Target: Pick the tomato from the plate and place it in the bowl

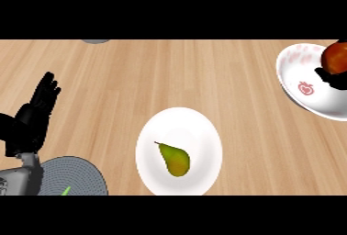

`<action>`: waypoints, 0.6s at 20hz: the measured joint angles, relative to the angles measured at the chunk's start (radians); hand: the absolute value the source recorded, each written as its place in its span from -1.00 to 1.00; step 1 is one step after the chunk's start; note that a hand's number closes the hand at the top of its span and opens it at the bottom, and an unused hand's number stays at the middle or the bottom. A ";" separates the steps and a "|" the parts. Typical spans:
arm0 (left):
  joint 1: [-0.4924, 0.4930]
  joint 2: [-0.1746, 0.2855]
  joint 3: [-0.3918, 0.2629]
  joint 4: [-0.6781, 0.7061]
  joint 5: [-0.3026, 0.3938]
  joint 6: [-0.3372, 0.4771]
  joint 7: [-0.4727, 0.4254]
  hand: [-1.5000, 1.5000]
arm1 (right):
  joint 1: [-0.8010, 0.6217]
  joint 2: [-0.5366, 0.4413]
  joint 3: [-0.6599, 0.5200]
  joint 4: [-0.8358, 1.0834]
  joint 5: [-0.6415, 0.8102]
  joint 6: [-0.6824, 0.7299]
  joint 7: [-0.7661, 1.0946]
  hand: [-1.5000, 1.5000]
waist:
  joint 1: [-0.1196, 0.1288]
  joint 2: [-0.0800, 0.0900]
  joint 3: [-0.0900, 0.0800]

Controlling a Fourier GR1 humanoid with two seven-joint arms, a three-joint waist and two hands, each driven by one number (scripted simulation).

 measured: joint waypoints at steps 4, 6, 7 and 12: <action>-0.001 -0.012 -0.010 -0.007 -0.009 0.004 0.005 0.00 | -0.062 -0.037 -0.003 0.243 0.027 -0.105 -0.132 1.00 | 0.005 0.002 0.000; 0.006 -0.007 -0.005 -0.014 -0.003 -0.006 0.007 0.00 | -0.099 -0.060 -0.009 0.356 0.032 -0.144 -0.190 1.00 | 0.007 0.002 0.000; 0.010 -0.006 -0.003 -0.004 -0.004 -0.010 -0.010 0.00 | -0.107 -0.063 -0.010 0.410 0.039 -0.176 -0.223 1.00 | 0.008 0.003 0.000; -0.008 -0.020 -0.012 0.007 -0.012 -0.003 -0.019 0.00 | -0.175 -0.135 0.021 0.643 0.122 -0.231 -0.267 1.00 | 0.020 0.010 0.000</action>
